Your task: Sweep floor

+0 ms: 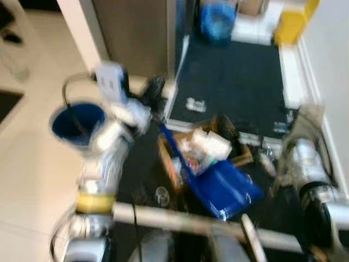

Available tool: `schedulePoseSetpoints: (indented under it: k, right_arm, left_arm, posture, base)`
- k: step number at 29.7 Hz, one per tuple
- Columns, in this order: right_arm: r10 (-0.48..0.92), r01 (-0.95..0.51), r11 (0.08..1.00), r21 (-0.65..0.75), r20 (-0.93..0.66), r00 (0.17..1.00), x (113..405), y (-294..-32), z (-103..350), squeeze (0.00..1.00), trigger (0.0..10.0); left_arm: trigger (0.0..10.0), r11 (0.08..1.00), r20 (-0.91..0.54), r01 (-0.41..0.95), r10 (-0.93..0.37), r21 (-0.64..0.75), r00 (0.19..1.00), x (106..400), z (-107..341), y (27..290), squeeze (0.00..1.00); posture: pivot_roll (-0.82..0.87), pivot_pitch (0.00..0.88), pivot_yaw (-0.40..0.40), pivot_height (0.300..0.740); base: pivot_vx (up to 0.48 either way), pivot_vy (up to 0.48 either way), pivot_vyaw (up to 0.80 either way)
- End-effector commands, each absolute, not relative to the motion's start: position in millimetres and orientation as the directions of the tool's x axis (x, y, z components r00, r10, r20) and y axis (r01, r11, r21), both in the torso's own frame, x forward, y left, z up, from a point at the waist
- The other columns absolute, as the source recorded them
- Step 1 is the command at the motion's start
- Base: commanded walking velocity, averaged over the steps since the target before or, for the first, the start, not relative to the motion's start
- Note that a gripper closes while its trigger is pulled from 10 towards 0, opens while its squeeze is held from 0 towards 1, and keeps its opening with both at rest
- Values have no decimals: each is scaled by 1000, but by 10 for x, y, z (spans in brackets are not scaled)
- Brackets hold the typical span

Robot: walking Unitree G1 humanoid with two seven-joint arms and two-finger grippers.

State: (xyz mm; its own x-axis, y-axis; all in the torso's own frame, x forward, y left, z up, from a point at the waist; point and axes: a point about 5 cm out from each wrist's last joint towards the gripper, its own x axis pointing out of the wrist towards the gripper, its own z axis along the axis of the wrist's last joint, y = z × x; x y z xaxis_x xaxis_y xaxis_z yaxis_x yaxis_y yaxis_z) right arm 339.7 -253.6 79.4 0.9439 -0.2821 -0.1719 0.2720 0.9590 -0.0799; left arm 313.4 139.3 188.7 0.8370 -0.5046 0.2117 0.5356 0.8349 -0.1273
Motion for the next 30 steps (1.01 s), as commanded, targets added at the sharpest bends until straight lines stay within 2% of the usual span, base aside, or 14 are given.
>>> schedulePoseSetpoints:
  k: [1,3,18,30]
  right_arm:
    - [-287,275,957,-93,-167,943,3405,-2561,818,0,10000]
    - [-288,275,957,-94,-168,943,3405,-2561,818,0,10000]
    - [-278,266,960,-92,-178,944,3402,-2524,791,0,10000]
    - [-264,250,963,-96,-171,949,3424,-2498,812,0,10000]
  left_arm:
    - [10000,860,212,503,-477,-87,853,3136,1908,1447,0]
    - [10000,855,213,510,-484,-91,849,3132,1903,1417,0]
    - [10000,839,218,537,-509,-89,833,3096,1873,1342,0]
    - [10000,846,216,528,-502,-80,837,3084,1854,1364,0]
  posture:
    - [205,30,-61,740]
    - [205,30,-61,740]
    - [209,35,-59,740]
    - [211,28,-62,740]
  base:
    - [0,428,0]
    - [0,426,0]
    - [0,0,0]
    - [0,-445,0]
